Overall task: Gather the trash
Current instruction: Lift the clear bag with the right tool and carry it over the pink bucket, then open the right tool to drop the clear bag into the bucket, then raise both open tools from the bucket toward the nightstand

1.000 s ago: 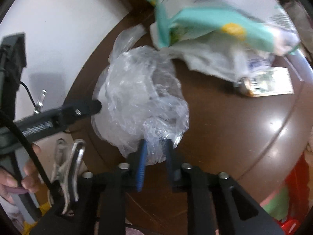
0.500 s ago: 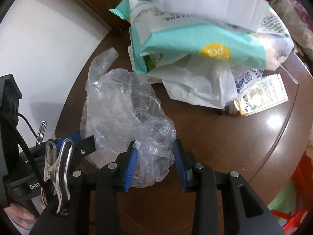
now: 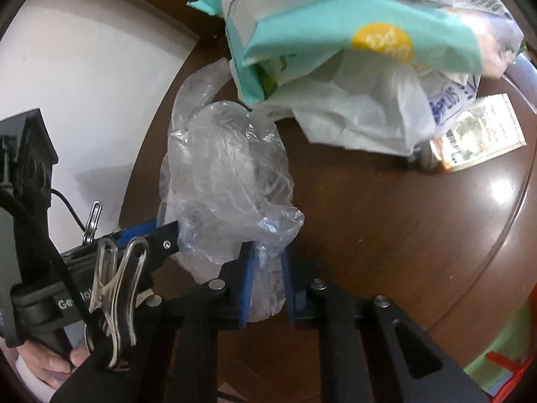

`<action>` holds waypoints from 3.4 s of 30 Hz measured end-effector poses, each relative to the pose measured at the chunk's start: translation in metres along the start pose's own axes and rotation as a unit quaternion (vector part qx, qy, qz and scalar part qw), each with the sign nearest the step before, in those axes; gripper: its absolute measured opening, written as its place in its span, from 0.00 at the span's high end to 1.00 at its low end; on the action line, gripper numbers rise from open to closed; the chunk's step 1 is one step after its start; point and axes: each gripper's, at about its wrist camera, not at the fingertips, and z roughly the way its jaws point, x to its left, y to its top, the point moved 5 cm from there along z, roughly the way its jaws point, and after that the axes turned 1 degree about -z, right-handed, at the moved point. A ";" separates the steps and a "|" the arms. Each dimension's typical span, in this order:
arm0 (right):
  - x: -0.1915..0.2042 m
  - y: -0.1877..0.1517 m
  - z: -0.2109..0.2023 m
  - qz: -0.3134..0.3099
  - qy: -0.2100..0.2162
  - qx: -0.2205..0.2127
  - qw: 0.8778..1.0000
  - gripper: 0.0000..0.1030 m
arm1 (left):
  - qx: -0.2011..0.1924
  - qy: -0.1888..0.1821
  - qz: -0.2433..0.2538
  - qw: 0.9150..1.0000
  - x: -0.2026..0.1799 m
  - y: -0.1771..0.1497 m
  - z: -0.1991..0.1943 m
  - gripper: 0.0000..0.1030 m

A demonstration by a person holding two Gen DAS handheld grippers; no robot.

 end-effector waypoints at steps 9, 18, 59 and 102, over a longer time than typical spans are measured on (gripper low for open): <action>-0.009 -0.019 -0.007 -0.004 -0.010 -0.009 1.000 0.92 | 0.003 -0.036 0.017 0.999 -0.002 -0.017 -0.003 0.86; -0.033 -0.055 -0.034 0.016 0.002 -0.027 1.000 0.93 | 0.005 -0.043 0.095 0.995 -0.052 -0.040 -0.008 0.90; -0.236 -0.239 -0.144 0.190 -0.041 -0.095 0.976 0.94 | 0.064 -0.038 0.291 0.954 -0.268 -0.207 0.084 0.93; -0.214 -0.236 -0.208 0.094 -0.024 -0.123 0.988 0.73 | -0.048 -0.013 0.119 0.992 -0.245 -0.173 -0.044 0.47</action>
